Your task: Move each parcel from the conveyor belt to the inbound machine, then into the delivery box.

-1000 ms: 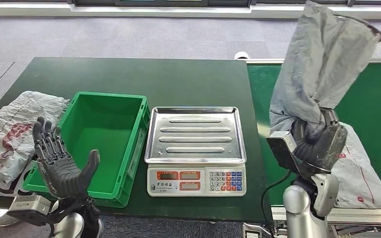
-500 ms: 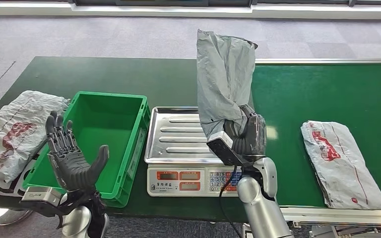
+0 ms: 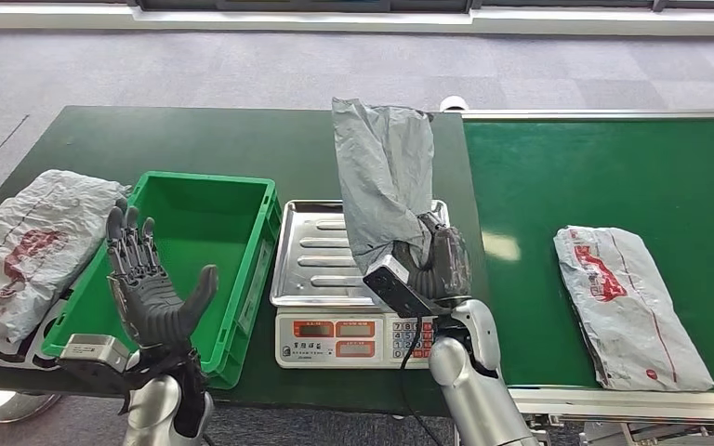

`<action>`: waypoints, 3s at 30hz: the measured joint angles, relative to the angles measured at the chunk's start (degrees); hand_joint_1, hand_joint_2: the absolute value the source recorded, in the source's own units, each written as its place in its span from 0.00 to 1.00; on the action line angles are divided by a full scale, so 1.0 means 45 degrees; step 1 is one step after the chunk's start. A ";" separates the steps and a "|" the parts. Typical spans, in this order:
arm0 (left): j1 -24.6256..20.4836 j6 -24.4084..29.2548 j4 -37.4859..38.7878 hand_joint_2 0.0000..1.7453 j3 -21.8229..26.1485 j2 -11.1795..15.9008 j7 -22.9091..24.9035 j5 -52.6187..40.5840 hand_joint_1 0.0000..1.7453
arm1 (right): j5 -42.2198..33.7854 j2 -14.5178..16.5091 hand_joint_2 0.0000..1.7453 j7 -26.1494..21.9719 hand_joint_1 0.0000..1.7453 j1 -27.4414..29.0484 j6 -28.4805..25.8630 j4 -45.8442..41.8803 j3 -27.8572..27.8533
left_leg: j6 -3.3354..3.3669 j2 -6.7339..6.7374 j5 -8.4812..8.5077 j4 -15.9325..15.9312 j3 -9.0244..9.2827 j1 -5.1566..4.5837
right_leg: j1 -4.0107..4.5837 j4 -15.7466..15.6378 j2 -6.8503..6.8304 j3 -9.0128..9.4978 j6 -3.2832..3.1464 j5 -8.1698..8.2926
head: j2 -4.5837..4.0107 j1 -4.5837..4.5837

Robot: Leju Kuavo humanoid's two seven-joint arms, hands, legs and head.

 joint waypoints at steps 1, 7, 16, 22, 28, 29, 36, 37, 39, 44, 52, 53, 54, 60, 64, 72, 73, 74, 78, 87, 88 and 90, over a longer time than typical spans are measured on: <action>-0.0023 -0.0009 0.0041 1.00 0.0000 0.0000 0.0000 0.0000 0.00 | 0.0000 0.0000 1.00 0.0000 0.00 -0.0009 0.0002 0.0064 0.0022 | 0.0000 0.0000 0.0000 0.0000 0.0000 0.0000 | 0.0000 0.0000 0.0000 -0.0001 -0.0001 0.0001 | 0.0000 0.0000; -0.0050 -0.0047 0.0172 1.00 0.0000 0.0001 0.0000 0.0000 0.00 | 0.0000 0.0000 1.00 0.0000 0.00 -0.0016 -0.0006 0.0301 0.0060 | 0.0000 0.0001 0.0000 0.0000 -0.0002 0.0000 | -0.0001 0.0000 0.0001 -0.0005 -0.0001 0.0001 | 0.0000 0.0000; -0.0098 -0.0070 0.0299 1.00 -0.0049 0.0002 0.0000 0.0000 0.00 | 0.0016 -0.0001 1.00 0.0010 0.00 -0.0064 -0.0068 0.0556 0.0061 | 0.0000 0.0002 0.0000 0.0000 -0.0002 0.0000 | 0.0000 0.0000 0.0001 -0.0007 -0.0002 0.0001 | 0.0000 0.0000; -0.0206 -0.0072 0.0414 1.00 -0.0073 0.0005 0.0000 0.0000 0.00 | -0.0147 -0.0005 1.00 -0.0109 0.00 -0.0125 0.0074 0.0787 0.0064 | -0.0001 0.0002 0.0000 0.0000 -0.0002 0.0000 | 0.0000 0.0000 0.0002 -0.0007 -0.0003 0.0002 | 0.0000 0.0000; -0.0222 -0.0072 0.0419 1.00 -0.0073 0.0004 0.0000 0.0000 0.00 | -0.0271 -0.0007 1.00 -0.0317 0.00 -0.0150 0.0069 0.0858 0.0064 | -0.0001 0.0003 0.0000 0.0000 -0.0003 0.0000 | 0.0000 0.0000 0.0002 -0.0008 -0.0003 0.0002 | 0.0000 0.0000; -0.0222 -0.0070 0.0419 1.00 -0.0073 0.0005 0.0000 0.0000 0.00 | -0.0281 -0.0009 1.00 -0.0323 0.00 -0.0153 0.0069 0.0860 0.0064 | -0.0001 0.0003 0.0000 0.0000 -0.0004 0.0000 | 0.0000 0.0000 0.0002 -0.0008 -0.0003 0.0002 | 0.0000 0.0000; -0.0223 -0.0072 0.0419 1.00 -0.0073 0.0001 0.0000 0.0000 0.00 | -0.0291 -0.0010 1.00 -0.0328 0.00 -0.0162 0.0069 0.0862 0.0064 | -0.0001 0.0003 0.0000 0.0000 -0.0003 0.0000 | 0.0000 0.0000 0.0002 -0.0008 -0.0003 0.0002 | 0.0000 0.0000; -0.0223 -0.0072 0.0419 1.00 -0.0073 0.0001 0.0000 0.0000 0.00 | -0.0291 -0.0010 1.00 -0.0329 0.00 -0.0162 0.0069 0.0862 0.0064 | -0.0001 0.0003 0.0000 0.0000 -0.0003 0.0000 | 0.0000 0.0000 0.0002 -0.0008 -0.0003 0.0002 | 0.0000 0.0000; -0.0227 -0.0072 0.0426 1.00 -0.0073 0.0000 0.0000 0.0000 0.00 | -0.0291 -0.0012 1.00 -0.0327 0.00 -0.0168 0.0069 0.0866 0.0067 | -0.0001 0.0004 0.0000 0.0000 -0.0003 0.0000 | 0.0000 0.0000 0.0002 -0.0008 -0.0003 0.0002 | 0.0000 0.0000; -0.0286 -0.0072 0.0505 1.00 -0.0073 0.0000 -0.0002 -0.0001 0.00 | -0.0306 -0.0029 1.00 -0.0369 0.00 -0.0198 0.0046 0.0908 0.0084 | -0.0001 0.0008 0.0000 0.0000 -0.0003 0.0000 | 0.0000 0.0000 0.0003 -0.0007 -0.0003 0.0002 | 0.0000 0.0000; -0.0287 -0.0066 0.0514 1.00 -0.0073 0.0000 -0.0002 0.0000 0.00 | -0.4160 -0.0040 1.00 -0.3840 0.00 0.0277 0.0790 -0.0388 0.0080 | -0.0002 0.0008 -0.0001 0.0000 -0.0004 0.0000 | 0.0000 0.0000 0.0004 -0.0013 -0.0003 0.0002 | 0.0000 -0.0001; -0.0287 -0.0058 0.0515 1.00 -0.0073 0.0000 -0.0001 0.0006 0.00 | -0.4916 -0.0051 1.00 -0.4355 0.00 0.0436 0.1069 -0.0829 0.0079 | -0.0003 0.0008 -0.0002 0.0000 -0.0005 0.0000 | 0.0000 0.0000 0.0004 -0.0015 -0.0003 0.0001 | 0.0000 0.0000; -0.0287 -0.0047 0.0516 1.00 -0.0073 0.0001 0.0000 0.0029 0.00 | -0.5565 -0.0067 1.00 -0.4769 0.00 0.0591 0.1313 -0.1283 0.0079 | -0.0004 0.0008 -0.0003 0.0000 -0.0005 0.0000 | 0.0000 0.0000 0.0004 -0.0016 -0.0003 0.0001 | 0.0000 0.0000; -0.0285 -0.0001 0.0512 1.00 -0.0114 0.0006 -0.0001 0.0108 0.00 | -0.7564 -0.0191 1.00 -0.5581 0.00 0.1456 0.2304 -0.3712 0.0097 | -0.0008 0.0007 -0.0007 0.0000 -0.0009 0.0000 | 0.0000 -0.0001 0.0004 -0.0016 -0.0003 0.0001 | 0.0000 0.0000; -0.0295 0.0073 0.0488 1.00 -0.0240 0.0016 -0.0005 0.0160 0.00 | -0.7747 -0.0260 1.00 -0.5438 0.00 0.1785 0.2261 -0.4671 0.0242 | -0.0008 0.0007 -0.0006 0.0000 -0.0009 0.0000 | 0.0000 -0.0001 0.0005 -0.0014 -0.0004 0.0002 | 0.0000 0.0000; -0.0322 0.0288 0.0489 1.00 -0.0373 0.0034 -0.0005 0.0069 0.00 | -0.7653 -0.0349 1.00 -0.5467 0.00 0.2012 0.1450 -0.5217 0.0373 | -0.0008 0.0007 -0.0005 0.0000 -0.0007 0.0000 | 0.0000 -0.0001 0.0004 -0.0012 -0.0004 0.0003 | 0.0000 0.0000; -0.0335 0.0413 0.0519 1.00 -0.0398 0.0034 -0.0001 -0.0092 0.00 | -0.7455 -0.0350 1.00 -0.5542 0.00 0.2040 0.0898 -0.5286 0.0373 | -0.0008 0.0006 -0.0005 0.0000 -0.0007 -0.0001 | -0.0001 -0.0001 0.0005 -0.0014 -0.0004 0.0003 | 0.0000 0.0000; -0.0380 0.0571 0.0617 1.00 -0.0448 0.0034 0.0016 -0.0358 0.00 | -0.7175 -0.0349 1.00 -0.5615 0.00 0.2062 0.0149 -0.5373 0.0372 | -0.0008 0.0005 -0.0004 0.0001 -0.0007 -0.0001 | -0.0002 -0.0001 0.0004 -0.0015 -0.0004 0.0003 | 0.0000 -0.0001; -0.1053 0.0945 0.1878 1.00 -0.1198 0.0024 0.0378 -0.1950 0.00 | -0.6289 -0.0338 1.00 -0.5735 0.00 0.2069 -0.3389 -0.5809 0.0442 | -0.0002 -0.0014 -0.0001 0.0002 -0.0010 -0.0002 | -0.0007 -0.0002 -0.0010 -0.0010 -0.0001 0.0005 | 0.0000 0.0000; -0.3696 0.0486 0.6348 1.00 -0.3547 -0.0452 0.0892 -0.3294 0.00 | -0.6335 0.0362 1.00 -0.5746 0.00 0.2116 -0.4579 -0.7207 0.0795 | -0.0004 -0.0008 0.0009 0.0003 -0.0002 -0.0010 | -0.0009 -0.0001 -0.0007 -0.0003 -0.0001 0.0020 | 0.0000 0.0000; -0.3969 0.0428 0.6907 1.00 -0.3724 -0.0537 0.0863 -0.3339 0.00 | -0.6392 0.0412 1.00 -0.5745 0.00 0.2109 -0.4579 -0.7256 0.0847 | -0.0007 -0.0007 0.0011 0.0003 -0.0002 -0.0010 | -0.0009 -0.0001 -0.0005 -0.0003 -0.0003 0.0022 | 0.0000 0.0000; -0.4388 0.0370 0.7826 1.00 -0.3987 -0.0694 0.0809 -0.3367 0.00 | -0.6442 0.0451 1.00 -0.5746 0.00 0.2099 -0.4579 -0.7331 0.0928 | -0.0011 -0.0001 0.0013 0.0003 -0.0001 -0.0009 | -0.0008 0.0000 0.0003 -0.0005 -0.0006 0.0025 | 0.0000 -0.0001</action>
